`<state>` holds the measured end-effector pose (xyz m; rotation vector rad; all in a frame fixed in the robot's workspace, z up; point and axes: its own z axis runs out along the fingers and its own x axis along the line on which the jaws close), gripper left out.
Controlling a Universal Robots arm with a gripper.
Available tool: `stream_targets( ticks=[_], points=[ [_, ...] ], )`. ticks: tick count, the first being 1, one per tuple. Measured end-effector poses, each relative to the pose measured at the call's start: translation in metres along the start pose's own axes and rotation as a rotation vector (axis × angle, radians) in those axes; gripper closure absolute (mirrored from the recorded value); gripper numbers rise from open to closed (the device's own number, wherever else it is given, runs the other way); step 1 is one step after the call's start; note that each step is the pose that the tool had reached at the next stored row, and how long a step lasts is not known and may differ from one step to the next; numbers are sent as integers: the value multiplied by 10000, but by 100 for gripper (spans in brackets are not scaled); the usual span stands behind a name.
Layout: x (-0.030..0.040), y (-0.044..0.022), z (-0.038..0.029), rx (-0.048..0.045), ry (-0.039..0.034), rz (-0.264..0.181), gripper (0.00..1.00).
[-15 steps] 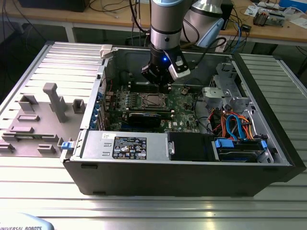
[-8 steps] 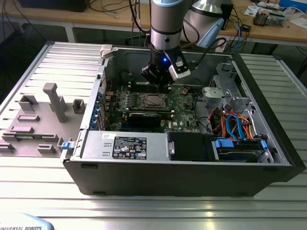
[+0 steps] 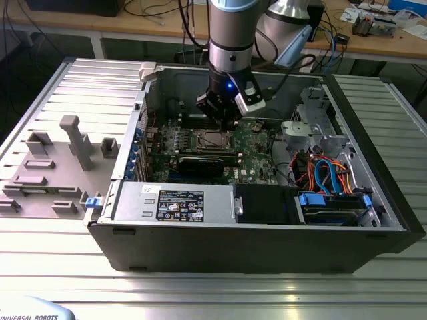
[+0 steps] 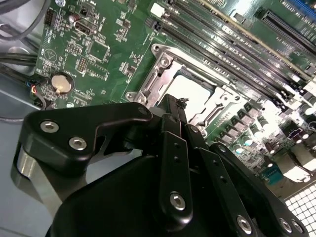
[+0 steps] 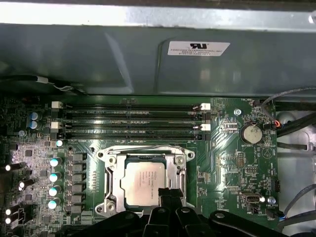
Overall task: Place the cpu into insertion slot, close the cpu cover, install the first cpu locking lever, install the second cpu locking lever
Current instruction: 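Install the second cpu locking lever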
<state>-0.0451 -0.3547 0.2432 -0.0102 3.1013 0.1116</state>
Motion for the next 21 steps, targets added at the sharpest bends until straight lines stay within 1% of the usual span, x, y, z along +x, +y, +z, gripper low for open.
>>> stream_targets(
  ticks=[7,18,21],
  points=[
    [0,-63,-4,-1,-1,0,89],
    [0,-77,-5,0,0,0,89],
    [0,-91,-6,0,0,-1,89]
  ],
)
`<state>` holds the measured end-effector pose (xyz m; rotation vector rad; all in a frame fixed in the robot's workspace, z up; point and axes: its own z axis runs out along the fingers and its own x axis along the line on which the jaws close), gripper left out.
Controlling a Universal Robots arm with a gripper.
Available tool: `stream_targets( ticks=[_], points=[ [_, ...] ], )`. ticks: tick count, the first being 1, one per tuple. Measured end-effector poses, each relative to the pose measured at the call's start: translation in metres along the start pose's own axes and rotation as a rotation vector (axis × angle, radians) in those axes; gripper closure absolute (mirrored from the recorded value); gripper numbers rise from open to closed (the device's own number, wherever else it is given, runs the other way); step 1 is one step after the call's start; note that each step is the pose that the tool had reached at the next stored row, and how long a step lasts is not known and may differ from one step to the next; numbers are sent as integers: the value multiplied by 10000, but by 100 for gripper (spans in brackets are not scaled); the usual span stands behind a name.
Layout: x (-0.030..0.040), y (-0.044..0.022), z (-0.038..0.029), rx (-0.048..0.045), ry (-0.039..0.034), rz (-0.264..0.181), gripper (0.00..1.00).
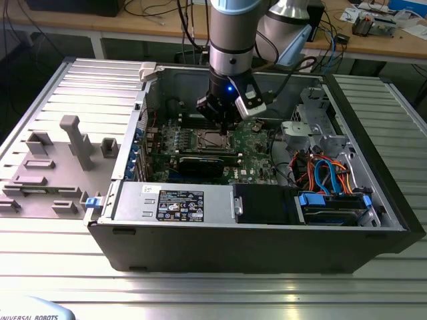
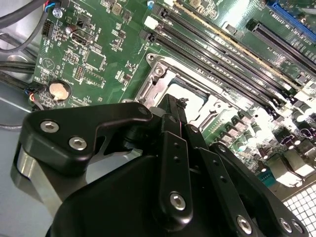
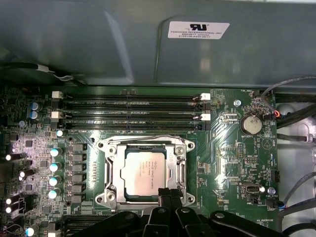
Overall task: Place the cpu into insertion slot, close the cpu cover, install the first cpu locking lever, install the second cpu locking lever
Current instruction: 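Install the second cpu locking lever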
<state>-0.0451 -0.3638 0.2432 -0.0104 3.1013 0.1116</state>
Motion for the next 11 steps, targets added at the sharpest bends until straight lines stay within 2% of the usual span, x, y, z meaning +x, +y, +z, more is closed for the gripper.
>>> stream_targets(
  ticks=[11],
  points=[
    [0,-13,-1,0,0,2,89]
  ],
)
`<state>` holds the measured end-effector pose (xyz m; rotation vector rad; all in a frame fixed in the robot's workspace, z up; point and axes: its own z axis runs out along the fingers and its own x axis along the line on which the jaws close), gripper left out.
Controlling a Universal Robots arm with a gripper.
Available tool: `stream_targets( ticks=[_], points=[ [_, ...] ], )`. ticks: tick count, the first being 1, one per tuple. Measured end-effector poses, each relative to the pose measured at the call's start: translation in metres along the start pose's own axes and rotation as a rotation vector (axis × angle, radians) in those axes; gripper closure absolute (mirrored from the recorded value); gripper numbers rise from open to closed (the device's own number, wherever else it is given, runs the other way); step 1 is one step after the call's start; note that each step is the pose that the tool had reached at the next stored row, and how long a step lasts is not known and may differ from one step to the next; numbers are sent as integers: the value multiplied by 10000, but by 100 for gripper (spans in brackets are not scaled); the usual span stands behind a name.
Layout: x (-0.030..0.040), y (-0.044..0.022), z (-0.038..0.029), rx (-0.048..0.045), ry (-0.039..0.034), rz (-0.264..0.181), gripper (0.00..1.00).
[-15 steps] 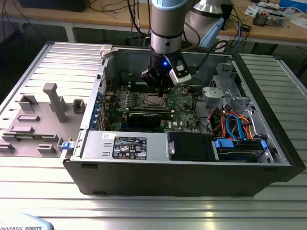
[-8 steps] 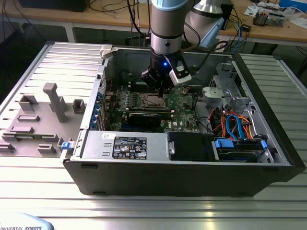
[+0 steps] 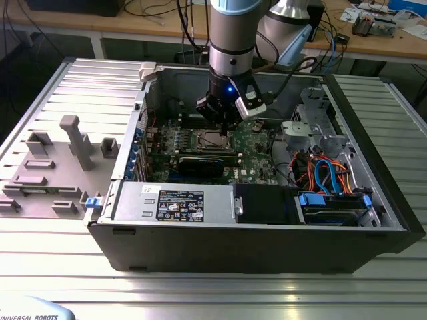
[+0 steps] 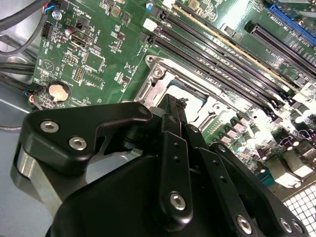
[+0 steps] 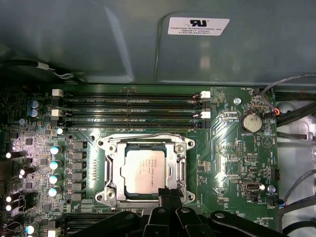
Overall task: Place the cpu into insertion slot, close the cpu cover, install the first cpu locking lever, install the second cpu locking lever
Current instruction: 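Install the second cpu locking lever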
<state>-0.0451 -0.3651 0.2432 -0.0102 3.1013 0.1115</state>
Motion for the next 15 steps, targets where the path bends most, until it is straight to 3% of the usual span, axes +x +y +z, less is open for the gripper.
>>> stream_targets(
  ticks=[3,5,6,7,15],
  points=[
    [0,0,0,-1,1,0,89],
    [-2,-1,-1,1,44,0,89],
    [-2,0,0,-1,151,11,89],
    [-2,-1,0,0,210,14,89],
    [-2,0,1,-2,216,16,89]
  ],
)
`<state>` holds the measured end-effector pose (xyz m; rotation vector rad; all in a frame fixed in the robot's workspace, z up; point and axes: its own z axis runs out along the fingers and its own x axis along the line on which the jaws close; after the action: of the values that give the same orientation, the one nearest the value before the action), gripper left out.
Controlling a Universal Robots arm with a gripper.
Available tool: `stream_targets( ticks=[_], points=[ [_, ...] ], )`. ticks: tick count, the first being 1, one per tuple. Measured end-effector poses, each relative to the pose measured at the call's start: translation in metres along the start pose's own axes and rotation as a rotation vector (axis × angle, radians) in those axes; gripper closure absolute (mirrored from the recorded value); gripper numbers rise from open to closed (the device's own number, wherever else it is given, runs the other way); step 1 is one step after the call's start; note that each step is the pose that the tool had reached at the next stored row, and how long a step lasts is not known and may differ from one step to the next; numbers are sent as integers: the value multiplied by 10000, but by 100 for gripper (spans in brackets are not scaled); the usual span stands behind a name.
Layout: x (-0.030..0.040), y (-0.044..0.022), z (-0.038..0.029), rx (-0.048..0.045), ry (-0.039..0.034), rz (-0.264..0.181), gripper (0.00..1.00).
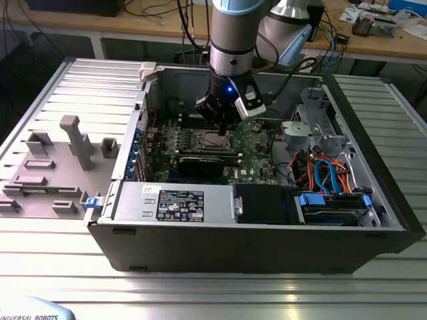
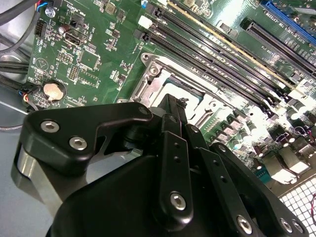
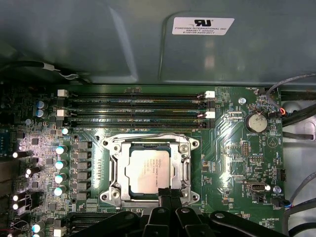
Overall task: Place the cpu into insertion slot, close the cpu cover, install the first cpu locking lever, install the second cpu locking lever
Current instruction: 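Install the second cpu locking lever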
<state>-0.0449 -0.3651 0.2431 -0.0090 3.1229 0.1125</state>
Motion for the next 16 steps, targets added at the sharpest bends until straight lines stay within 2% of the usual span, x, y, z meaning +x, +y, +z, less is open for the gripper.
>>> stream_targets(
  ticks=[6,7,9,11,14,16],
  points=[
    [0,0,0,0,3,1,89],
    [-1,0,0,0,21,0,89],
    [-1,-1,1,-3,139,9,89],
    [0,-13,-1,-1,218,16,89],
    [0,-64,-4,-4,228,16,89],
    [-1,-123,-8,-3,238,-2,89]
  ],
)
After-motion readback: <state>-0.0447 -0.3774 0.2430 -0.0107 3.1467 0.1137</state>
